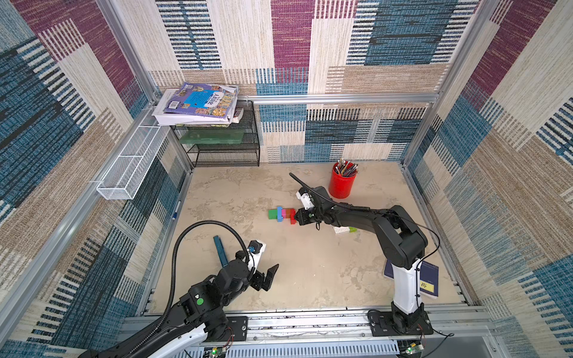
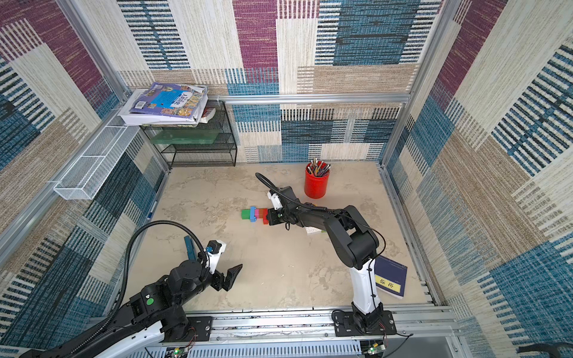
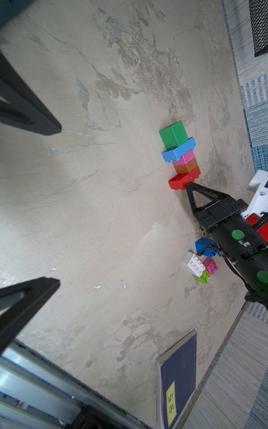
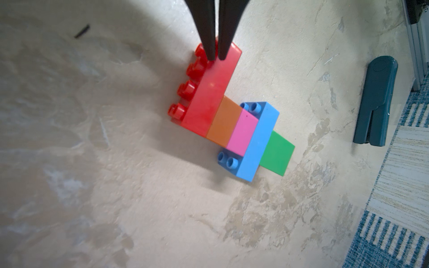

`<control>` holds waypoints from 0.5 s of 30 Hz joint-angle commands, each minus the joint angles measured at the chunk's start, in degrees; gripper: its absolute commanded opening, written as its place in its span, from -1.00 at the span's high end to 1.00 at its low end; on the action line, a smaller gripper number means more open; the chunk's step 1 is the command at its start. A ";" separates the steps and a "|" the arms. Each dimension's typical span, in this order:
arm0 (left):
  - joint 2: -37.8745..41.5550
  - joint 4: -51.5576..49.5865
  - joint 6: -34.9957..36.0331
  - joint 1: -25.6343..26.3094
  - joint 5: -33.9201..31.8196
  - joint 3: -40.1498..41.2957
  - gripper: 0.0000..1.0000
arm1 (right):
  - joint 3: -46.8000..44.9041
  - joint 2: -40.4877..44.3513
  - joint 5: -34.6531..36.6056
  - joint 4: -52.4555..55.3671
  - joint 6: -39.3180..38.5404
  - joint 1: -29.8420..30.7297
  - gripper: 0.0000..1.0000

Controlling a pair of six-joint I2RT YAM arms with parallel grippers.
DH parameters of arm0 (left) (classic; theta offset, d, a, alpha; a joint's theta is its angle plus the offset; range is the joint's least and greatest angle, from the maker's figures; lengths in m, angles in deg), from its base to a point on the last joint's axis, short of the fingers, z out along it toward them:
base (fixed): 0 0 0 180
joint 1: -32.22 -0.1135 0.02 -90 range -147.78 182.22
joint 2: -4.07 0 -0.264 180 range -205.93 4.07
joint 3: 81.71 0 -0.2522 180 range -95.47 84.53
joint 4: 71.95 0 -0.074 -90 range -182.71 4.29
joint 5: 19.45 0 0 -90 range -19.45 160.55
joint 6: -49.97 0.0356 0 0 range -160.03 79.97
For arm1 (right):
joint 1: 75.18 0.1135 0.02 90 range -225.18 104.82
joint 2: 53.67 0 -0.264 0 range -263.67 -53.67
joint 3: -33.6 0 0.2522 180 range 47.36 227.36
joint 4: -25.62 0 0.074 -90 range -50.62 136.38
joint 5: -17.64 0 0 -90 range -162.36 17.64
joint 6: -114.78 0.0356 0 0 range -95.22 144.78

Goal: Assemble the letter f with lego
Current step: Adjust the lego brick at the center of the board.

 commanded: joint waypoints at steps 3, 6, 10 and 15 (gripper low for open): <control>-0.10 0.61 -0.94 -0.08 -0.40 -0.16 -0.97 | -1.34 2.60 3.22 4.14 -0.49 1.30 0.80; -0.10 0.61 -0.98 -0.07 -0.33 -0.16 -0.97 | -1.50 3.72 3.65 4.57 -0.40 2.46 0.79; -0.10 0.62 -0.96 -0.03 -0.38 -0.19 -0.97 | -0.83 3.49 4.01 5.15 -0.30 4.43 0.79; -0.05 0.45 -0.93 -0.04 -0.18 -0.24 -0.97 | 1.35 0.66 3.58 6.03 -0.38 5.60 0.79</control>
